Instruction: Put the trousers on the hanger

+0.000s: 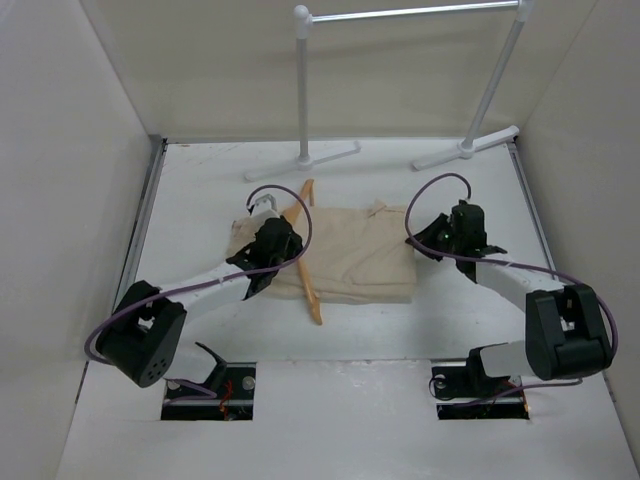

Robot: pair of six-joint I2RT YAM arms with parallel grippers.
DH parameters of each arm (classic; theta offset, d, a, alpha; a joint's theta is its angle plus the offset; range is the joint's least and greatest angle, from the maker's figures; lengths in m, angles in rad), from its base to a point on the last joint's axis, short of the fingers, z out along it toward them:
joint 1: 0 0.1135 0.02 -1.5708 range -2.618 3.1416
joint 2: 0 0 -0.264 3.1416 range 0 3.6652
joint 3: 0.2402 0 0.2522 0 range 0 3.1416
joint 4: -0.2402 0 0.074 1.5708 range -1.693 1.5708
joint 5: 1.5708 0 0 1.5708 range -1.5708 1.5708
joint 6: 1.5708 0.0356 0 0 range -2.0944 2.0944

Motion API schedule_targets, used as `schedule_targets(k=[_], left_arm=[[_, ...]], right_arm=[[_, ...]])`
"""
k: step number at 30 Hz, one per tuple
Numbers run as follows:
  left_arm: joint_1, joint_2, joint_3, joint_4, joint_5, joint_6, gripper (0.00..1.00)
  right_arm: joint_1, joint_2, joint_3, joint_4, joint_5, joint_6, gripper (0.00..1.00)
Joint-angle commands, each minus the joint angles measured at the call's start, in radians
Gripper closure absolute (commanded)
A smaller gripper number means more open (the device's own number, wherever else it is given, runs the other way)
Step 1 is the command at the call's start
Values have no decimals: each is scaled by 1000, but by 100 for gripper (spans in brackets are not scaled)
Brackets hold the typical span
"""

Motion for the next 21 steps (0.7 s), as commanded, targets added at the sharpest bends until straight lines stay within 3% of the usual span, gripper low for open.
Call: schedule_targets(k=[1,8,17,19,21], left_arm=[[8,-27,9,-152,-14,85,99],[-69,-21,90,-159,-23,88,99],[-89,-44,147,-165,-40,90,99],[-95,-69,184,-185,-41,94,99],[-112,-96,241,-231,-52,108,100]], right_arm=[[-10,24,24,16,22,-9,88],[-4,58,28,24,33,-7,88],[18,85,13,13,50,-5,85],[29,78,10,2,58,-4,81],[42,52,10,-18,71,-4,71]])
